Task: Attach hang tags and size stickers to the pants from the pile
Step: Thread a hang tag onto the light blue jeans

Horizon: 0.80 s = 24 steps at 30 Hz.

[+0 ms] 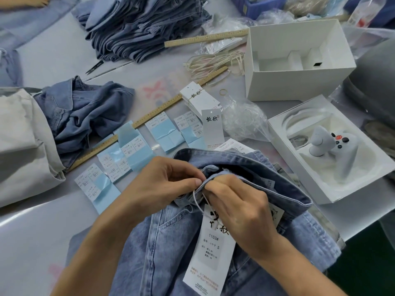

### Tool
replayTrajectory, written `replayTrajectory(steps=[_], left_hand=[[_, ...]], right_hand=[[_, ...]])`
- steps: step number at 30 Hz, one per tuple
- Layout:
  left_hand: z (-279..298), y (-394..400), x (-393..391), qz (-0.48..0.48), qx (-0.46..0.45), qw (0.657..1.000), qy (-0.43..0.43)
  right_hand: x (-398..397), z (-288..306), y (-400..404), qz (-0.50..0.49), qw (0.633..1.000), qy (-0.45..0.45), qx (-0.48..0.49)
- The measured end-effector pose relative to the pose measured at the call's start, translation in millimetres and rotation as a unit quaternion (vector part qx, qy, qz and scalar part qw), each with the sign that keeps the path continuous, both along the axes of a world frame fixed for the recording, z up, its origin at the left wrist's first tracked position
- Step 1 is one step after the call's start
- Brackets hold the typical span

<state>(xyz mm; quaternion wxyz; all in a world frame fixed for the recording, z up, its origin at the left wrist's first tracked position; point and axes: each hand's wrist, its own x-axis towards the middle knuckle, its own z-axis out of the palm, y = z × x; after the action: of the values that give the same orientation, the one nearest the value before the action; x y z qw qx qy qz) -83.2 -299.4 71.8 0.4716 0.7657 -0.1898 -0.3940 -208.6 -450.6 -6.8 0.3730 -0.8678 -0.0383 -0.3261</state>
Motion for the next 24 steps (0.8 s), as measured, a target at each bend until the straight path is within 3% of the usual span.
replayTrajectory(steps=[4,9,13,18,21,24], left_hand=[[1.2,-2.0,-0.7,-0.008,-0.009,1.000,0.010],[-0.3,-2.4,-1.8,0.002,-0.009,1.000,0.002],[-0.9,-2.0,-1.9,0.016,-0.014,1.000,0.004],[-3.4,-0.2,-3.2,0.027,-0.012,1.000,-0.009],[-2.5,-0.2,-5.3,0.024,-0.018,1.000,-0.002],[-1.5,2.4,-4.0,0.020,-0.015,1.000,-0.002]], right_hand=[[4.5,3.0,-12.1,0.020,1.000,-0.007,-0.010],[0.6,-0.2,-5.0,-0.036,0.998,-0.010,-0.057],[-2.8,-1.1,8.4,-0.059,0.998,0.004,-0.036],[-4.5,-0.7,19.1,-0.084,0.993,0.086,0.022],[-6.2,0.6,23.1,-0.089,0.993,0.060,0.055],[-6.9,2.1,25.9,-0.071,0.996,0.052,0.026]])
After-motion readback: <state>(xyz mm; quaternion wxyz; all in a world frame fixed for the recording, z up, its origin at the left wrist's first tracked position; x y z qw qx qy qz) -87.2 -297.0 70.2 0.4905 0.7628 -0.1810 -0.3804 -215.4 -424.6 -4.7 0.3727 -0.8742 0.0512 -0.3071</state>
